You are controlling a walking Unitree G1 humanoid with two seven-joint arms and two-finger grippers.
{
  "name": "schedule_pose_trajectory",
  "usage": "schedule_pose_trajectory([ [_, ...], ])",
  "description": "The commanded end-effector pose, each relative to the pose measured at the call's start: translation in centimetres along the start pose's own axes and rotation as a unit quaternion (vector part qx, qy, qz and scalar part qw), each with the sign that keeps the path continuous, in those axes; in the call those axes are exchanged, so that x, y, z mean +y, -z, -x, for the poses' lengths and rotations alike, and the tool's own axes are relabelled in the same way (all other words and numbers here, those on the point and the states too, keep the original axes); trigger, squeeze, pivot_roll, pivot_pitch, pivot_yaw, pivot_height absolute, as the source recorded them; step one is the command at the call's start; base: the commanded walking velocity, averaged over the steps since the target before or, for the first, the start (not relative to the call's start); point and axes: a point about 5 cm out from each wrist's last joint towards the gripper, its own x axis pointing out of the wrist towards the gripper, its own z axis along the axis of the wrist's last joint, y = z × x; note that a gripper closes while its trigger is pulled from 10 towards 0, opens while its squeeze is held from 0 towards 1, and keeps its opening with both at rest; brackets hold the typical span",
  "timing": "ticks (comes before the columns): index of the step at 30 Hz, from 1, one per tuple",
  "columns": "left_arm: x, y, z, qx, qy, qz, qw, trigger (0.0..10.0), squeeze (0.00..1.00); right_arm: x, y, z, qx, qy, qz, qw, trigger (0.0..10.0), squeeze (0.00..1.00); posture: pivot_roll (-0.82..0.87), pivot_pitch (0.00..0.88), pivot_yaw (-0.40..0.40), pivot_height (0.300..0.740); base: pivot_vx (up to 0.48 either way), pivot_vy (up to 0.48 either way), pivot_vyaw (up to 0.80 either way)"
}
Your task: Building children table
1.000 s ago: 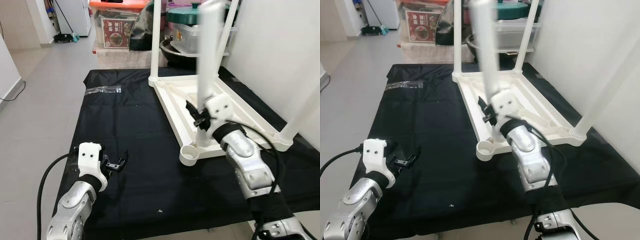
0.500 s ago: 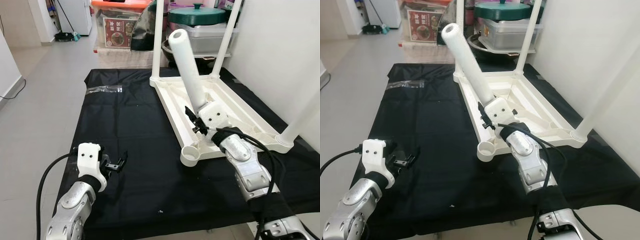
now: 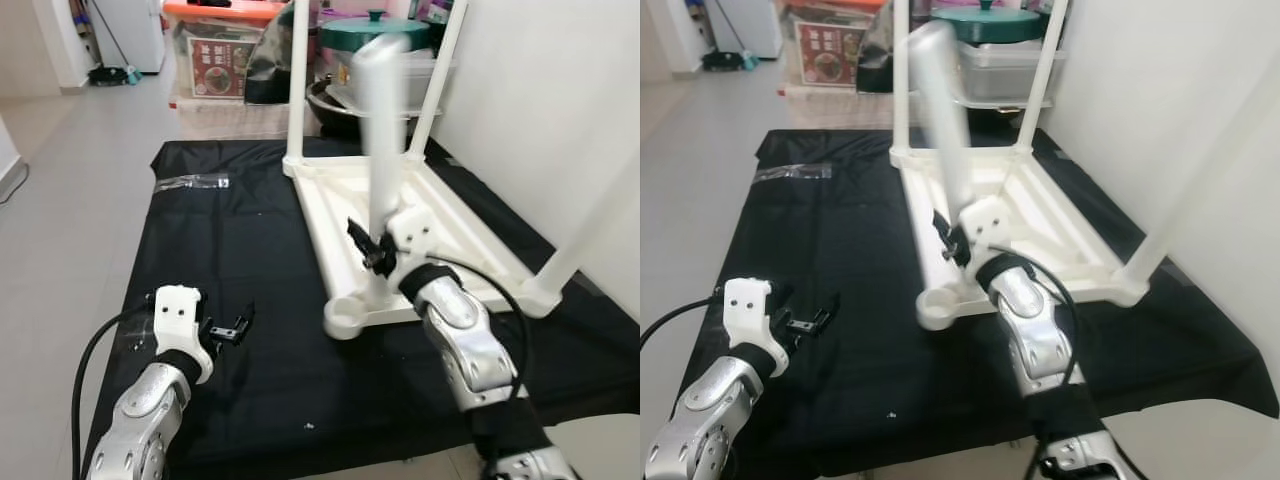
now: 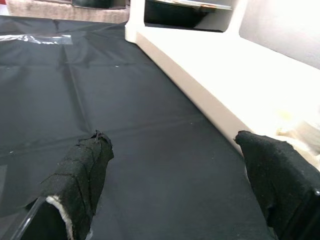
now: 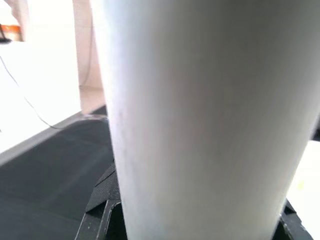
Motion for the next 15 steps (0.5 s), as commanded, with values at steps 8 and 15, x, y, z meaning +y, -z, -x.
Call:
schedule_pose_trajectory([
  [8,0.1,0.5,0.2,0.012,-0.005,0.001,1.000,10.0,0.00,-1.5,0.0,-0.2,0.003,0.026,0.013,1.000,10.0,0.00,0.06,0.000,-0.103,0.740,0.000,0.000,0.00],
  [15,1.0,0.4,0.5,0.012,-0.020,-0.004,1.000,10.0,0.00,-6.2,-5.4,-0.8,-0.046,0.055,0.068,0.995,10.0,0.00,0.06,0.000,-0.105,0.740,0.000,0.000,0.00],
])
